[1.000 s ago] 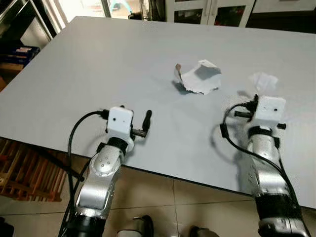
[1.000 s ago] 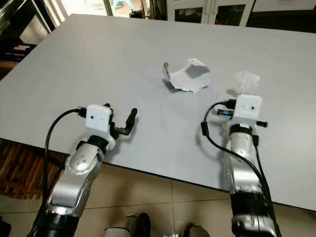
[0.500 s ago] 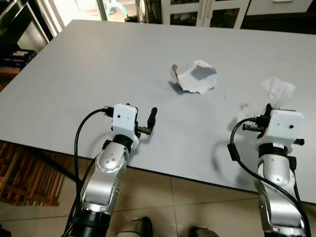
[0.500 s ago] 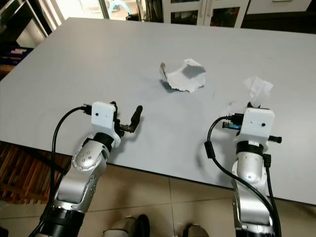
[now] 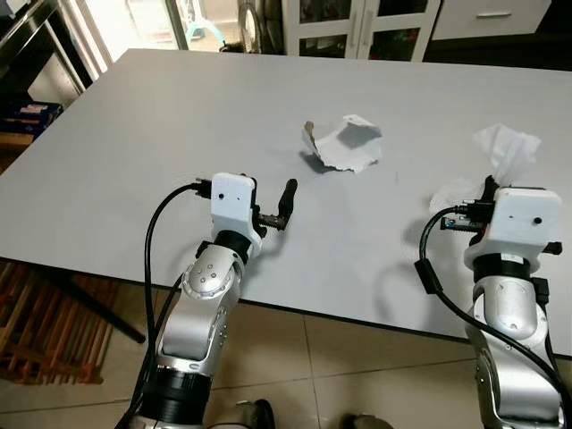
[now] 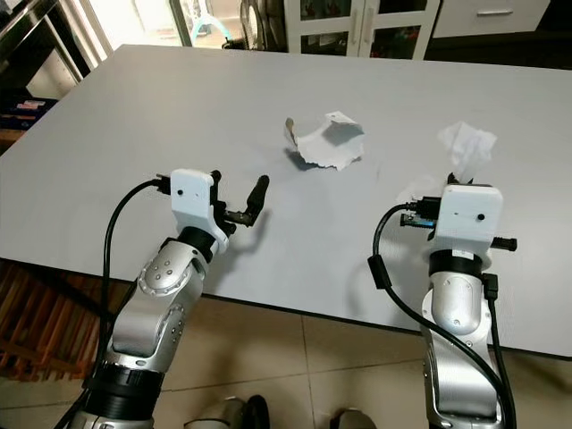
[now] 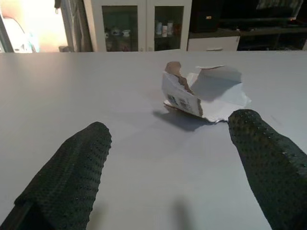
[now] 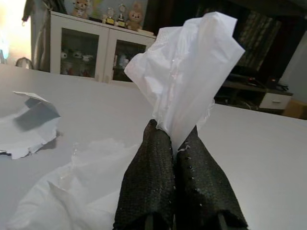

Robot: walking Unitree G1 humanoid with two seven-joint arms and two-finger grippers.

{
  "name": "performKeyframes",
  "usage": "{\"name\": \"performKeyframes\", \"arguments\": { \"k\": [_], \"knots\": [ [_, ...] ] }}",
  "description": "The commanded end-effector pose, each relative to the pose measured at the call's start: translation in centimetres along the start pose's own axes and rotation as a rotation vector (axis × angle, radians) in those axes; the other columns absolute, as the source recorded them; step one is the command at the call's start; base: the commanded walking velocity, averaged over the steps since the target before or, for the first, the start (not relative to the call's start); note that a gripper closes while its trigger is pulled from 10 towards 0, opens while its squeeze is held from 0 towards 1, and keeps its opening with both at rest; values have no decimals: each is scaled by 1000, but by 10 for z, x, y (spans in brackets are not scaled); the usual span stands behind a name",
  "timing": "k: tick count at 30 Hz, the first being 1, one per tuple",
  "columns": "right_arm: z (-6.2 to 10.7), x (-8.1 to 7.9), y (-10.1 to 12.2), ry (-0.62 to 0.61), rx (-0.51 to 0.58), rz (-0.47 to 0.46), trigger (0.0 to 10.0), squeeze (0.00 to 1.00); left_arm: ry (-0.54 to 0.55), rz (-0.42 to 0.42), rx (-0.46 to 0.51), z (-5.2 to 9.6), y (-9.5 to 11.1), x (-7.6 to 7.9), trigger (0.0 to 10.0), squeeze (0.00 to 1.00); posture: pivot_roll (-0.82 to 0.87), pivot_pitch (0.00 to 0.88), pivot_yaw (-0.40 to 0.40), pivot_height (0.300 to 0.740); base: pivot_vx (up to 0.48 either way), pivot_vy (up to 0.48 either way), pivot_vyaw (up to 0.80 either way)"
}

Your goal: Picking trash to rubbish bin

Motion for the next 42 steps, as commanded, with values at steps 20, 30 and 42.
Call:
{"name": "performKeyframes", "arguments": {
  "k": [20,30,42],
  "knots": [
    [-1,-4,7,-1,-35,-12,10000,0,-28,28,24,-4,23,-2,10000,0,-79,96,64,740,0,0,-712],
    [-1,-6,6,0,-46,-22,10000,0,-54,29,11,-5,22,2,10000,0,-81,93,66,740,0,0,-739],
    [-1,-7,4,0,-53,-20,10000,0,-62,26,11,-7,24,4,10000,0,-78,96,69,740,0,0,-739]
  ]
}}
Point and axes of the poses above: a point about 5 cm out from each wrist's last joint towards the gripper, its own z axis pointing back from the gripper into the wrist, its own y axis along the axis of the wrist's last joint, x = y × z, the point moved 4 cm from there along -z, pointing out of the wrist towards the gripper, and after that the axes turned 4 degrees about -z, right-handed, at the moved point
